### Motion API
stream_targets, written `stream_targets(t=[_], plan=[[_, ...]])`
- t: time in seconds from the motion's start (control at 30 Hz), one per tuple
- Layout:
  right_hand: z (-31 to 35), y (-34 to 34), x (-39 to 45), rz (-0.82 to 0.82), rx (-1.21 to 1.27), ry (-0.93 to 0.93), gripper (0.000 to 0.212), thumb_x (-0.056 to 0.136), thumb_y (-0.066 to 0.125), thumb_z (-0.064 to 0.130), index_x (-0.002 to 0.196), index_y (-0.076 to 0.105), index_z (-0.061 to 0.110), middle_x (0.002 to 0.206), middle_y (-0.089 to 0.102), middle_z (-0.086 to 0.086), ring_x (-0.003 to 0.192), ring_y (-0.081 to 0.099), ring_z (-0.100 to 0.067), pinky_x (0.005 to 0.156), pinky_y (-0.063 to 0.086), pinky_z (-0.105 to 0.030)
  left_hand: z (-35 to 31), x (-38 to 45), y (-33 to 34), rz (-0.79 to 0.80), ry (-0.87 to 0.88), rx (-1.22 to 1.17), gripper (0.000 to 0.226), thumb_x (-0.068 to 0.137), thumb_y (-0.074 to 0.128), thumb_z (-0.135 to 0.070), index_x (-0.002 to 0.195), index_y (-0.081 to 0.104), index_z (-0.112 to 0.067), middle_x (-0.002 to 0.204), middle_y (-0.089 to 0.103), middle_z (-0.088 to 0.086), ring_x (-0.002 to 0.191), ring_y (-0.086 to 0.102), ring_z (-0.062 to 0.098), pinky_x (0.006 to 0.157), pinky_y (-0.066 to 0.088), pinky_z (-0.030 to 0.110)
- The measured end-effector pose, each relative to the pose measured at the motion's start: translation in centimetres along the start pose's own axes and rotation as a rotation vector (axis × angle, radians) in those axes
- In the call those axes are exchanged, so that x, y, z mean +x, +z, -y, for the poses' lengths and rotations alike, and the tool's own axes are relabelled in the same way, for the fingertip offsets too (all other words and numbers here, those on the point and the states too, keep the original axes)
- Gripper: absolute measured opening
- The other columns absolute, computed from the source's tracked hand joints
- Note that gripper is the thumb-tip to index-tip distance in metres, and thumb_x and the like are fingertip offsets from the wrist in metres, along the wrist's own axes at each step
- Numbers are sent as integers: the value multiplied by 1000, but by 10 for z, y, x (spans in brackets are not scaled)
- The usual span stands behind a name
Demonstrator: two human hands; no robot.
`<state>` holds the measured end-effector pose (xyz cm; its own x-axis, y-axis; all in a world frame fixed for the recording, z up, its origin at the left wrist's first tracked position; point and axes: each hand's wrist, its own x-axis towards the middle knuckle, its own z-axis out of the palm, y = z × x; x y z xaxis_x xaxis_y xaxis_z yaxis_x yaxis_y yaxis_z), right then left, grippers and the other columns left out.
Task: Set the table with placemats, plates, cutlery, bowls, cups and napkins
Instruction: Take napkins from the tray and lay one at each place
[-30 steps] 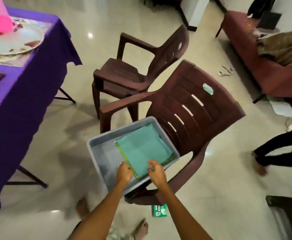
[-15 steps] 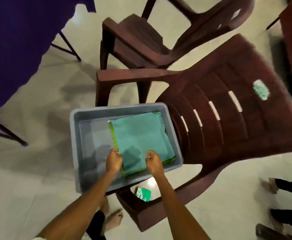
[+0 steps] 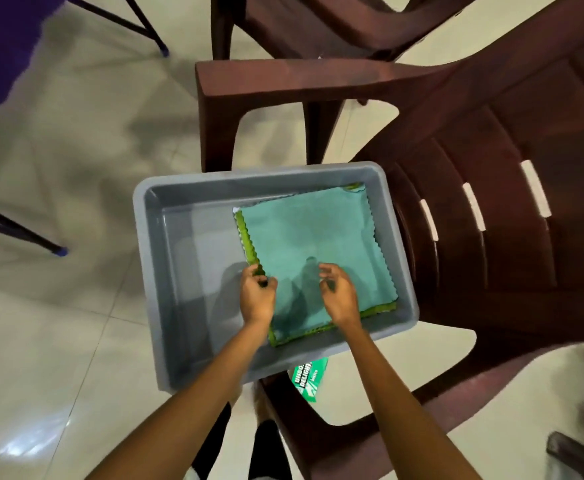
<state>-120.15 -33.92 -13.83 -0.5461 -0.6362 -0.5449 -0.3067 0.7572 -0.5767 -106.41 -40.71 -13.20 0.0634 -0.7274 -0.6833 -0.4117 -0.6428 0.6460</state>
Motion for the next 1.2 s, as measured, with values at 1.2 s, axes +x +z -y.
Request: stream_targets(t=[1.2], plan=[[-14, -15, 82, -188, 6, 232, 18, 84, 67, 23, 97, 66, 11, 110, 65, -16, 105, 58, -33, 85, 46, -36, -1, 27, -86, 21, -19, -54, 14, 90, 62, -19, 77, 59, -14, 62, 53, 2, 34, 48, -1, 35, 35, 12]])
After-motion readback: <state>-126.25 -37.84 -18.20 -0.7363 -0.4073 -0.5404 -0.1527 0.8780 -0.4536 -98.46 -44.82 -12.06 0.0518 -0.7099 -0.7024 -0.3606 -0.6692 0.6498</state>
